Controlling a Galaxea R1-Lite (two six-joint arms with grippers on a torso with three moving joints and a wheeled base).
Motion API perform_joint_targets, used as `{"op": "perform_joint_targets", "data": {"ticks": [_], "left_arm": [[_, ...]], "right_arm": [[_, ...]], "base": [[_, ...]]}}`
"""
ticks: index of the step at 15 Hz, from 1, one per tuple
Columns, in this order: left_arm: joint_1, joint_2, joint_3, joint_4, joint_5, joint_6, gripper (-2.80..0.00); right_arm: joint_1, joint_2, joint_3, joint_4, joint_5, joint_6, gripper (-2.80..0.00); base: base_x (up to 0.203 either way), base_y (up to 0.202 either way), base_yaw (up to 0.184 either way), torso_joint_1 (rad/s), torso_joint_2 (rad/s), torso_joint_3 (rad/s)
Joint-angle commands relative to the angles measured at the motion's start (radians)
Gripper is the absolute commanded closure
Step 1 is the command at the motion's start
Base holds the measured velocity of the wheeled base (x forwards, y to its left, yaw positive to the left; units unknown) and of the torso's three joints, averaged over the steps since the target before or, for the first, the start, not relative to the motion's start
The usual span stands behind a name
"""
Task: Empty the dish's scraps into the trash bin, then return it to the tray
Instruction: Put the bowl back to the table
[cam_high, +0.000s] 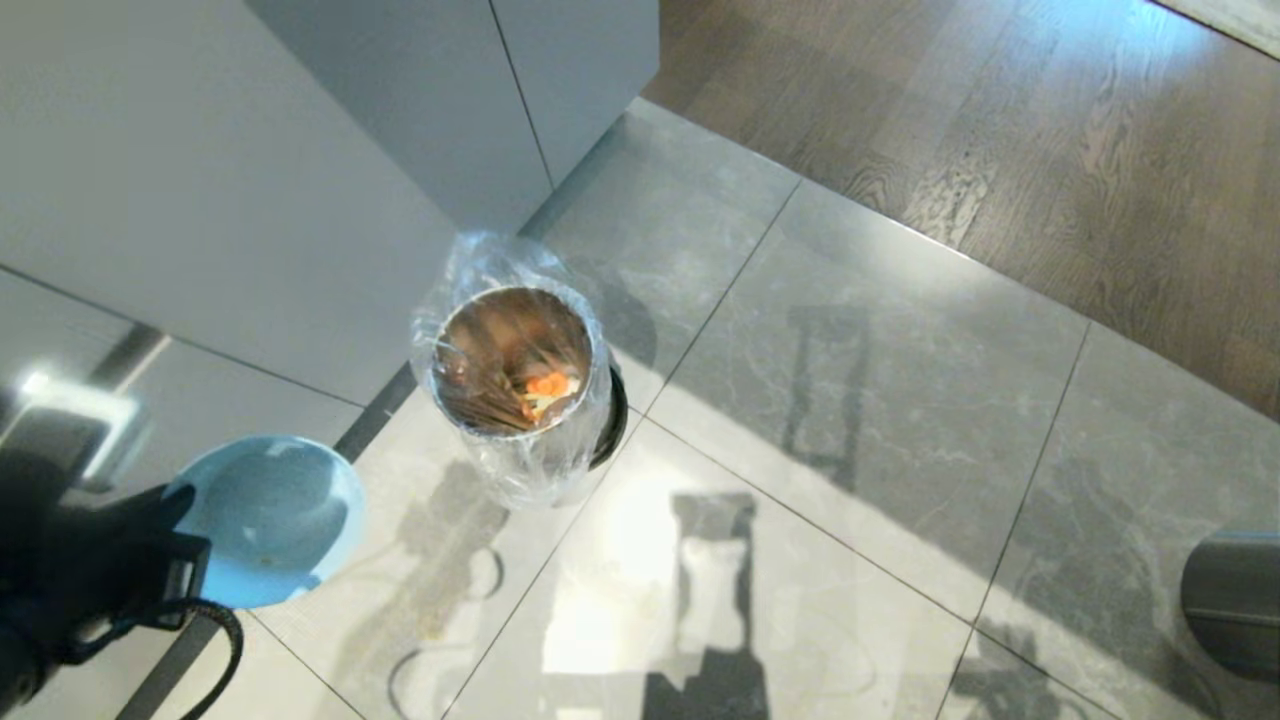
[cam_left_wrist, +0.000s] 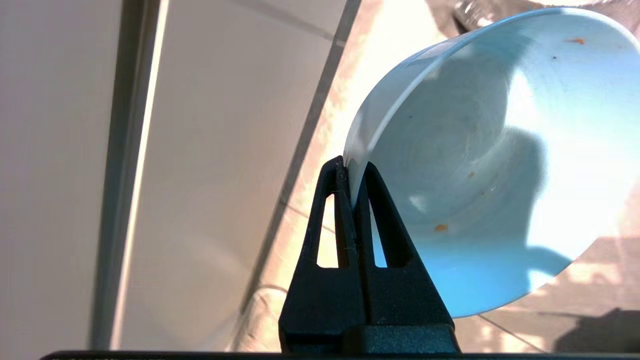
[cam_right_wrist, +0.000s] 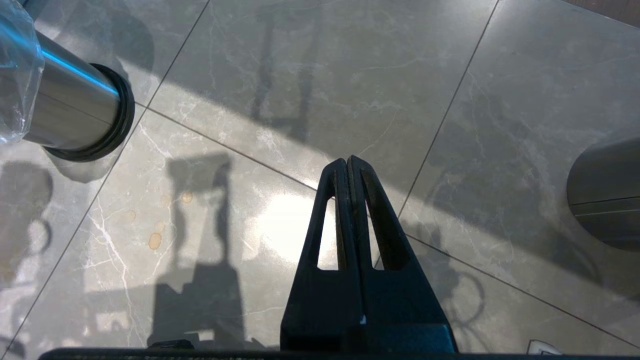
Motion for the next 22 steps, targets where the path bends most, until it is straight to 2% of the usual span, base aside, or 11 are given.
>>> {"op": "perform_joint_targets", "data": {"ticks": [1,4,7,11,13,15,16,18,22], "left_arm": [[0.04,-0.166,0.11,-0.006,0.002,-0.025,0.0],[0.082,-0.315,0.241,-0.009,-0.011,-0.064,0.0],[0.105,-0.465,0.343,-0.006,-0.093,-0.127,0.0],[0.124,-0.638,0.368,0.163,-0.145,-0.192,0.0],[0.164,-0.69,0.367,0.185,-0.239,-0.221,0.0],[0.2,-0.765,0.37,0.218,-0.392,-0.244,0.0],[0.208,-0.813,0.371,0.263,-0.445,-0.248,0.0],[0.247,-0.885,0.371,0.336,-0.483,-0.248,0.0],[0.248,-0.984,0.372,0.34,-0.485,-0.268,0.0]], "right_arm": [[0.0,0.0,0.0,-0.001,0.0,0.001,0.0],[0.0,0.0,0.0,-0.001,0.0,0.001,0.0],[0.0,0.0,0.0,-0.001,0.0,0.001,0.0],[0.0,0.0,0.0,-0.001,0.0,0.001,0.0],[0.0,0.0,0.0,-0.001,0.0,0.001,0.0],[0.0,0.0,0.0,-0.001,0.0,0.001,0.0],[0.0,0.0,0.0,-0.001,0.0,0.001,0.0],[0.0,0.0,0.0,-0.001,0.0,0.001,0.0],[0.0,0.0,0.0,-0.001,0.0,0.001,0.0]], "base": [[0.0,0.0,0.0,0.0,0.0,0.0],[0.0,0.0,0.0,0.0,0.0,0.0],[0.0,0.0,0.0,0.0,0.0,0.0],[0.0,0.0,0.0,0.0,0.0,0.0],[0.0,0.0,0.0,0.0,0.0,0.0],[0.0,0.0,0.0,0.0,0.0,0.0],[0.0,0.0,0.0,0.0,0.0,0.0],[0.0,0.0,0.0,0.0,0.0,0.0],[0.0,0.0,0.0,0.0,0.0,0.0]]}}
